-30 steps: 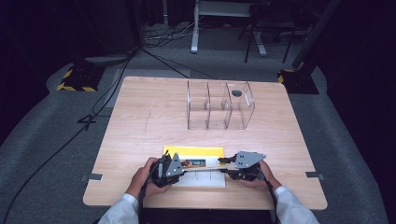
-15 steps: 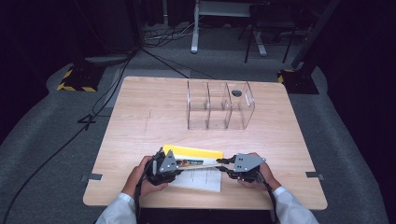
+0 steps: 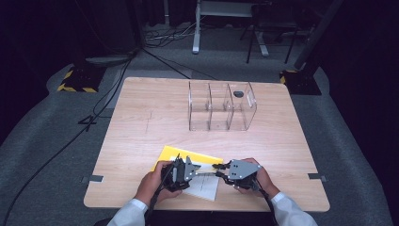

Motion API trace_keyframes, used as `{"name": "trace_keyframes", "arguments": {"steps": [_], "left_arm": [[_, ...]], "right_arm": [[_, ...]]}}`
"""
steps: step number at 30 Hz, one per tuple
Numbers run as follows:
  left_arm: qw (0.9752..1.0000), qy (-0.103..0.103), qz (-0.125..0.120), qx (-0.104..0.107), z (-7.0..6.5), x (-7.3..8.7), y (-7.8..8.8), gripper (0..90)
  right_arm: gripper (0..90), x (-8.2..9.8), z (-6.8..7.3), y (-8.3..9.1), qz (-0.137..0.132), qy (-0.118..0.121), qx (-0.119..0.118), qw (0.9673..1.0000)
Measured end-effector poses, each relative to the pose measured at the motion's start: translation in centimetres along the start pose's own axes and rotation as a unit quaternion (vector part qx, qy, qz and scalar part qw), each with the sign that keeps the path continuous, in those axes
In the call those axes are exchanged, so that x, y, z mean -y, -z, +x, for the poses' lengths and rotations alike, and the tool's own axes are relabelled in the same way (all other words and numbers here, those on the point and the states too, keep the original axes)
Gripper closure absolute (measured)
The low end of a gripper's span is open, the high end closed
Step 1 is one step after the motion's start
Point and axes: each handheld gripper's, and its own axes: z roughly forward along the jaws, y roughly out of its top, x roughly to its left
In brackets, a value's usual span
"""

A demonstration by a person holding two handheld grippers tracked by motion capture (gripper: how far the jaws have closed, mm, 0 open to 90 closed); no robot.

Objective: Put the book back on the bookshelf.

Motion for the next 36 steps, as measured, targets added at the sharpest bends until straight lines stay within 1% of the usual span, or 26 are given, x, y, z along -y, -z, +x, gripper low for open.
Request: {"name": "trace_keyframes", "arguments": {"steps": [1, 2, 4, 6, 7, 8, 9, 10, 11, 12, 13, 14, 15, 16, 18, 20, 22, 23, 24, 26, 28, 31, 32, 33, 35, 36], "left_arm": [[1.0, -0.004, -0.004, 0.001, 0.1, 0.1, 0.2, 70.1], [1.0, -0.008, -0.006, 0.0, 0.1, 0.1, 0.3, 74.2], [0.9999, -0.009, -0.012, -0.003, 0.1, 0.2, 0.5, 75.3], [0.9996, -0.014, -0.022, -0.007, 0.2, 0.4, 0.7, 77.3], [0.9995, -0.01, -0.027, -0.009, 0.3, 0.6, 0.8, 77.7], [0.9994, -0.009, -0.031, -0.01, 0.4, 0.7, 1.0, 78.1], [0.9994, -0.009, -0.031, -0.01, 0.4, 0.7, 1.0, 78.4], [0.9991, -0.003, -0.04, -0.011, 0.7, 0.9, 1.3, 78.4], [0.9989, 0.002, -0.046, -0.013, 0.9, 1.0, 1.5, 78.9], [0.9985, 0.004, -0.051, -0.017, 1.0, 1.1, 1.7, 79.2], [0.9982, 0.006, -0.056, -0.021, 1.2, 1.2, 1.9, 79.8], [0.9982, 0.006, -0.056, -0.021, 1.2, 1.2, 1.9, 80.5], [0.998, 0.007, -0.059, -0.021, 1.3, 1.3, 2.0, 80.5], [0.9976, 0.013, -0.064, -0.022, 1.5, 1.4, 2.2, 80.7], [0.9971, 0.017, -0.07, -0.023, 1.6, 1.5, 2.3, 81.0], [0.9968, 0.015, -0.075, -0.026, 1.6, 1.5, 2.4, 81.3], [0.9967, 0.015, -0.075, -0.026, 1.5, 1.5, 2.5, 81.5], [0.9967, 0.014, -0.076, -0.026, 1.5, 1.5, 2.6, 81.5], [0.9966, 0.015, -0.077, -0.025, 1.5, 1.5, 2.7, 81.5], [0.9963, 0.015, -0.082, -0.023, 1.5, 1.5, 2.8, 81.5], [0.9961, 0.015, -0.085, -0.022, 1.4, 1.4, 2.8, 81.5], [0.9956, 0.014, -0.09, -0.025, 1.3, 1.4, 2.8, 81.6], [0.9948, 0.019, -0.097, -0.021, 1.4, 1.3, 2.8, 81.6], [0.9946, 0.021, -0.101, -0.016, 1.6, 1.2, 2.9, 81.5], [0.9946, 0.021, -0.099, -0.02, 1.4, 1.2, 2.9, 81.5], [0.9944, 0.024, -0.102, -0.018, 1.4, 1.1, 2.8, 81.5]], "right_arm": [[77.6, -0.1, 0.1, 0.0, -0.002, 0.0, 0.002, 1.0], [76.0, -0.3, 0.0, 0.1, -0.01, -0.007, 0.006, 0.9999], [74.2, -0.4, 0.0, 0.2, -0.014, -0.009, 0.008, 0.9998], [64.8, -0.2, -0.5, 0.2, -0.025, -0.035, 0.009, 0.999], [57.0, 0.0, -0.9, 0.4, -0.026, -0.046, 0.011, 0.9985], [50.4, 0.4, -1.5, 0.5, -0.019, -0.061, 0.02, 0.9977], [50.4, 0.4, -1.5, 0.5, -0.019, -0.061, 0.02, 0.9977], [47.2, 0.8, -1.9, 0.5, -0.016, -0.075, 0.021, 0.9968], [45.6, 1.8, -3.1, 0.7, -0.015, -0.119, 0.009, 0.9928], [44.8, 2.5, -3.7, 0.8, -0.008, -0.135, 0.014, 0.9908], [44.8, 3.2, -4.2, 0.7, 0.008, -0.135, 0.024, 0.9905], [44.9, 3.8, -4.5, 0.5, 0.022, -0.136, 0.027, 0.9901], [44.9, 3.8, -4.5, 0.5, 0.022, -0.136, 0.027, 0.9901], [45.4, 4.3, -4.7, 0.3, 0.033, -0.136, 0.023, 0.9899], [46.1, 5.1, -4.9, -0.3, 0.053, -0.141, 0.021, 0.9884], [45.0, 5.4, -4.8, -1.0, 0.062, -0.142, 0.013, 0.9878], [42.2, 5.3, -4.6, -1.7, 0.072, -0.137, 0.012, 0.9879], [42.0, 5.3, -4.6, -2.0, 0.07, -0.137, 0.013, 0.9881], [41.7, 5.3, -4.5, -2.2, 0.066, -0.143, 0.008, 0.9875], [39.3, 5.2, -4.5, -2.5, 0.061, -0.155, 0.011, 0.986], [37.6, 5.1, -4.5, -2.6, 0.05, -0.16, 0.006, 0.9858], [37.6, 4.7, -4.6, -1.9, 0.024, -0.166, 0.011, 0.9858], [37.6, 4.7, -4.6, -1.9, 0.024, -0.166, 0.011, 0.9858], [37.5, 4.6, -4.8, -1.3, 0.023, -0.164, 0.024, 0.9859], [37.7, 4.6, -5.0, -1.1, 0.019, -0.168, 0.025, 0.9852], [38.3, 4.6, -5.1, -0.8, 0.012, -0.175, 0.026, 0.9841]]}}
